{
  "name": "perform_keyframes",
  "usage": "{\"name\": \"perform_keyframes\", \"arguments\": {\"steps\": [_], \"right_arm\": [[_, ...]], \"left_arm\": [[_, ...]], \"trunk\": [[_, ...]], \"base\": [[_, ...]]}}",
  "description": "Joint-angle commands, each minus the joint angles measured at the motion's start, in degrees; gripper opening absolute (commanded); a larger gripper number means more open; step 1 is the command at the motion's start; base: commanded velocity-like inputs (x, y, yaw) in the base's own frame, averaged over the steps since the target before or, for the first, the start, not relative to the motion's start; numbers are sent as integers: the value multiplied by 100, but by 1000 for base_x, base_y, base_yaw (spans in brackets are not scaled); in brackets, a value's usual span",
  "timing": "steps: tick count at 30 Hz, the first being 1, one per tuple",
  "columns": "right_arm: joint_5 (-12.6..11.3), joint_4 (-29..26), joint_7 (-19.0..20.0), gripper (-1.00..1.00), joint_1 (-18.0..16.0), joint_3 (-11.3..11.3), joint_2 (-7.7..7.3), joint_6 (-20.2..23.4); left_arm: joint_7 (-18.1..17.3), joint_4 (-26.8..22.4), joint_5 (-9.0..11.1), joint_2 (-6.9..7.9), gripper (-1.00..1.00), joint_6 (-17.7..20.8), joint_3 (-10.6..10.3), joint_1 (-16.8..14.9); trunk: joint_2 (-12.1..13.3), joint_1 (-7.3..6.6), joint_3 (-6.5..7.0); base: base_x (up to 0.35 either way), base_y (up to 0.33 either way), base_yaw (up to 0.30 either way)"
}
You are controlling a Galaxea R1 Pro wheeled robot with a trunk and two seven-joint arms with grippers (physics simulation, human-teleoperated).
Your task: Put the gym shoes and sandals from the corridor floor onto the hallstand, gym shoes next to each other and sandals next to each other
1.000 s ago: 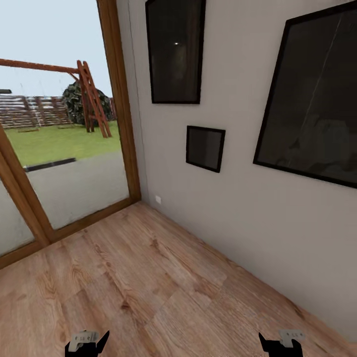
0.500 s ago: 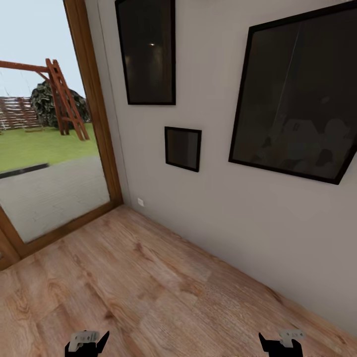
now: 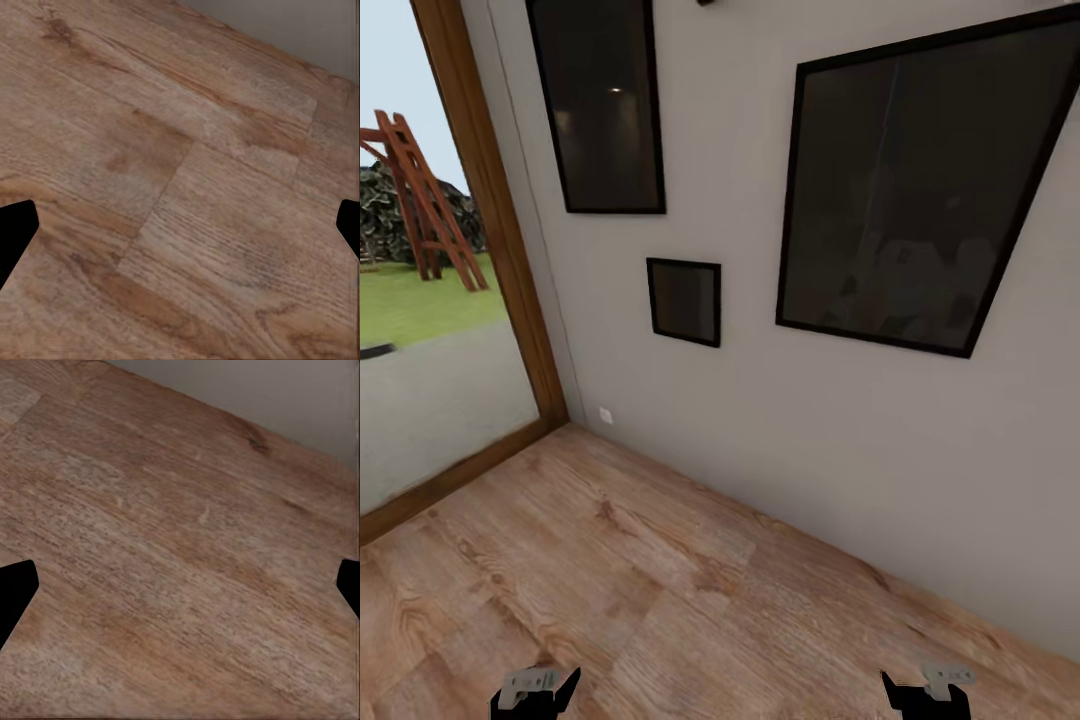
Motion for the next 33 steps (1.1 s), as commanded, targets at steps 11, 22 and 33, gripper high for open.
{"name": "perform_keyframes", "arguments": {"steps": [11,22,33], "right_arm": [[-62,9,27,100,-6,43,-1,-19],[-62,9,27,100,-6,44,-1,-19],[-62,9,27,100,-6,45,-1,-19]], "left_arm": [[-55,3,60,1,100,6,15,3],[-55,2,60,1,100,13,15,5],[-59,2,61,1,100,5,15,5]], "trunk": [[-2,-1,17],[-2,-1,39],[-2,-1,62]], "base": [[-87,135,-258],[-46,287,-258],[113,302,-258]]}}
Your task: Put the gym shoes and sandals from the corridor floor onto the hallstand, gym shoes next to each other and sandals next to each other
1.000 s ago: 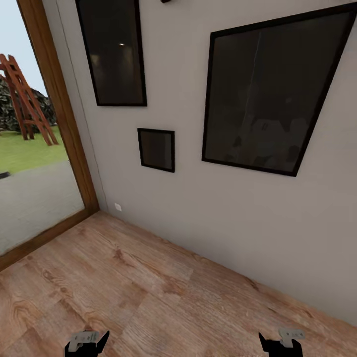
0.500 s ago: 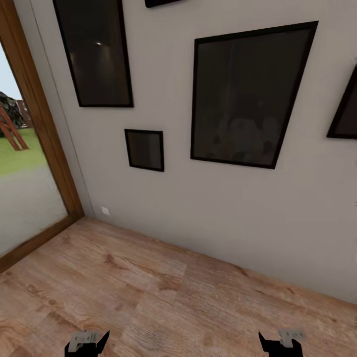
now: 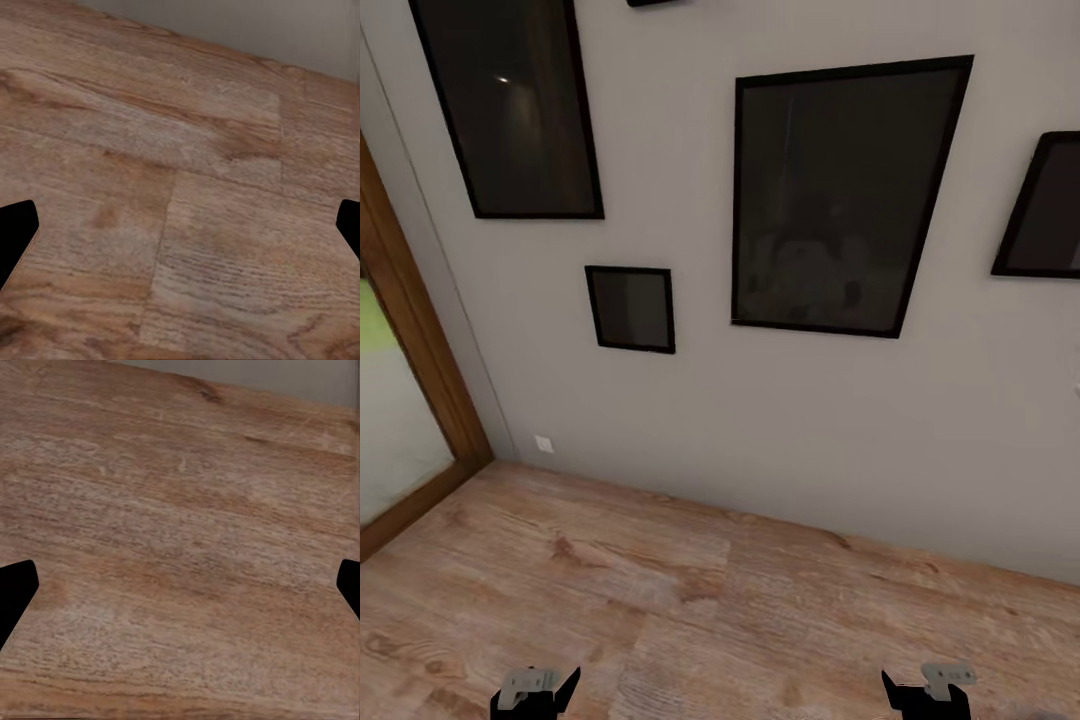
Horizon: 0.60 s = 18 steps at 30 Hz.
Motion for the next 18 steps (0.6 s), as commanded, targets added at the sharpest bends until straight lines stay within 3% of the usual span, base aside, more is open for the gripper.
{"name": "perform_keyframes", "arguments": {"steps": [1,18], "right_arm": [[-61,10,28,100,-7,43,-2,-22],[-61,10,28,100,-7,42,-2,-22]], "left_arm": [[-56,6,52,1,100,8,14,-3],[-54,6,60,3,100,7,14,-3]], "trunk": [[-2,-1,-3],[-2,-1,31]], "base": [[-33,302,-258],[-26,304,-258]]}}
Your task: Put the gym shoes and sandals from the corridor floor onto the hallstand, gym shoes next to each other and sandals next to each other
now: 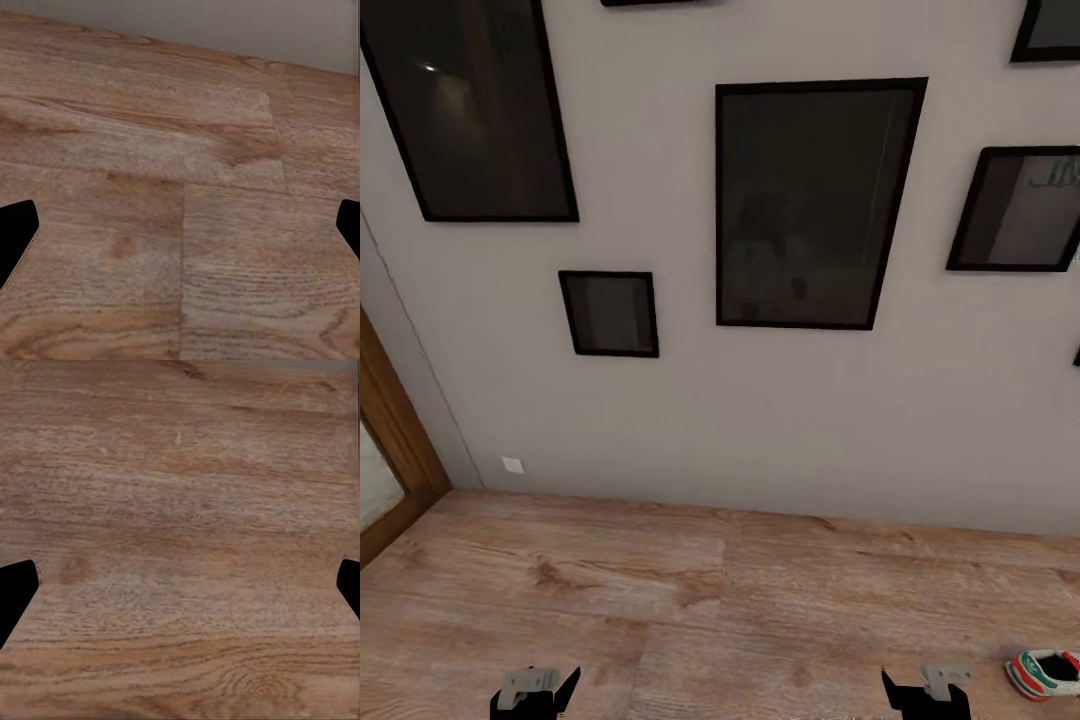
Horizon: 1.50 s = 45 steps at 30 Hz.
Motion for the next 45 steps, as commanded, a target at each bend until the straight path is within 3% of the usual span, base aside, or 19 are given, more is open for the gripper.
{"name": "perform_keyframes", "arguments": {"steps": [1,10,45], "right_arm": [[-61,10,28,100,-7,41,-2,-22],[-61,10,28,100,-7,40,-2,-22],[-61,10,28,100,-7,43,-2,-22]], "left_arm": [[-57,6,53,2,100,8,14,-3],[-59,6,48,4,100,8,14,2],[-56,6,45,6,100,8,14,6]], "trunk": [[-2,-1,-3],[-2,-1,15],[-2,-1,86]], "base": [[0,307,-258],[0,208,-258],[0,3,-258]]}}
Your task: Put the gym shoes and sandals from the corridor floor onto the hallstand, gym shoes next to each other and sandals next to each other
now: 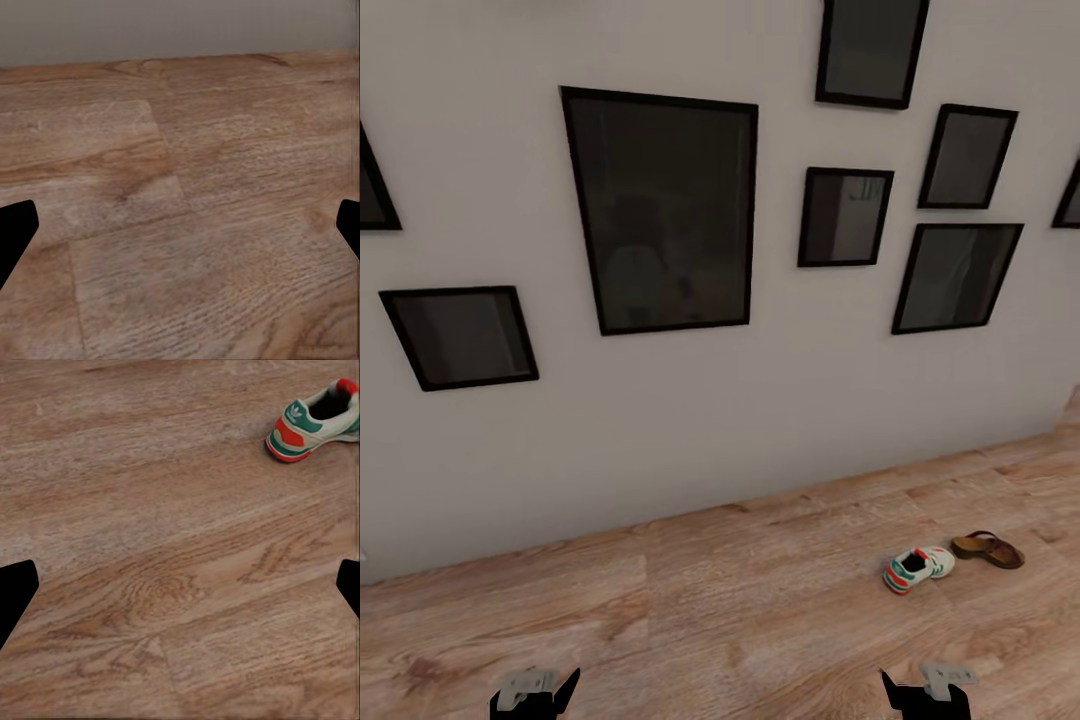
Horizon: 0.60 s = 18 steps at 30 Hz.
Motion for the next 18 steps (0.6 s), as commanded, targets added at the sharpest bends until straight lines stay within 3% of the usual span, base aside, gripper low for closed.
{"name": "perform_keyframes", "arguments": {"steps": [1,18], "right_arm": [[-62,9,29,100,-6,39,-1,-18],[-62,9,29,100,-6,41,-1,-18]], "left_arm": [[-57,5,52,0,100,7,14,-3],[-56,5,52,-1,100,7,14,-3]], "trunk": [[-2,-1,-3],[-2,-1,31]], "base": [[0,0,-258],[0,0,-258]]}}
